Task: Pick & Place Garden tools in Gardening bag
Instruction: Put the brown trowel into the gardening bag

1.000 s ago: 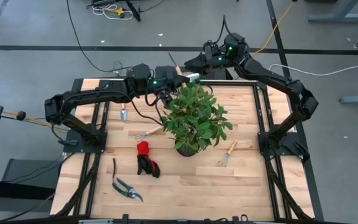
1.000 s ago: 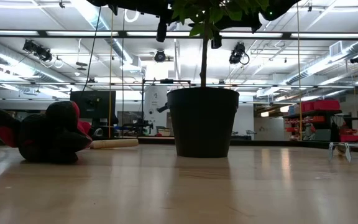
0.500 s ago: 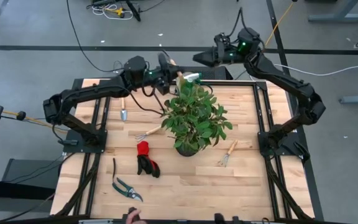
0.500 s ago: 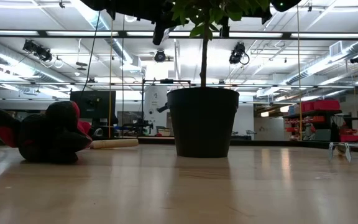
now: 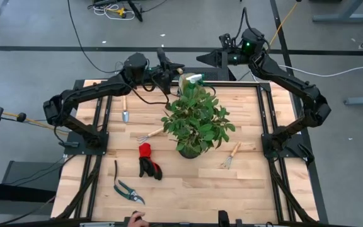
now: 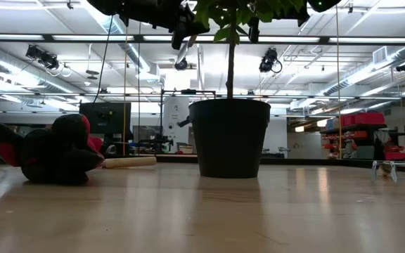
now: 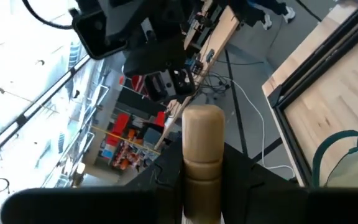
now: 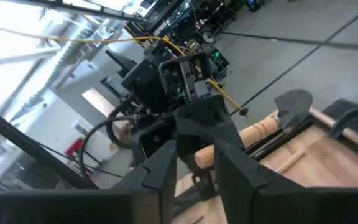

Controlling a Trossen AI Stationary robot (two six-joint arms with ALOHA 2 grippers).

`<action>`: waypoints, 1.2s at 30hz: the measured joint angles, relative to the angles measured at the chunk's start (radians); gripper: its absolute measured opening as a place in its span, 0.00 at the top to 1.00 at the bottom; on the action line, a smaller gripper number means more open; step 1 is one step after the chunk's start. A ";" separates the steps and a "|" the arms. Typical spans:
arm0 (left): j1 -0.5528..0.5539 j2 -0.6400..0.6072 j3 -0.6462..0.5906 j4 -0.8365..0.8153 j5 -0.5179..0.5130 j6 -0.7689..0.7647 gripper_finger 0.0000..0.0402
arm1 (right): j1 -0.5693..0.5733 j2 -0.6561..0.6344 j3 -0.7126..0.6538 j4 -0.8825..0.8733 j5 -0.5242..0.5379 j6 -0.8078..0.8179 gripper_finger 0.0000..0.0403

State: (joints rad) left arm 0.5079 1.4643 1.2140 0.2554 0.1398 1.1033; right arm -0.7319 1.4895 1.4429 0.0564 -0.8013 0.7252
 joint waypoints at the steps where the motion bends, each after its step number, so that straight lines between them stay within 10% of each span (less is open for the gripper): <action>1: 0.001 0.000 0.000 0.000 -0.004 -0.017 0.83 | 0.000 0.000 0.000 0.001 0.000 -0.021 0.76; 17: 0.004 0.001 0.000 0.002 -0.040 -0.402 0.83 | 0.000 -0.070 0.000 -0.096 0.044 -0.399 0.99; 36: -0.018 0.001 0.000 0.002 -0.055 -0.549 0.83 | 0.105 -0.269 0.000 -0.431 0.501 -0.819 1.00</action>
State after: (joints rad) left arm 0.4897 1.4654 1.2140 0.2573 0.0852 0.5545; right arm -0.6265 1.2204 1.4429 -0.3750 -0.3002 -0.0940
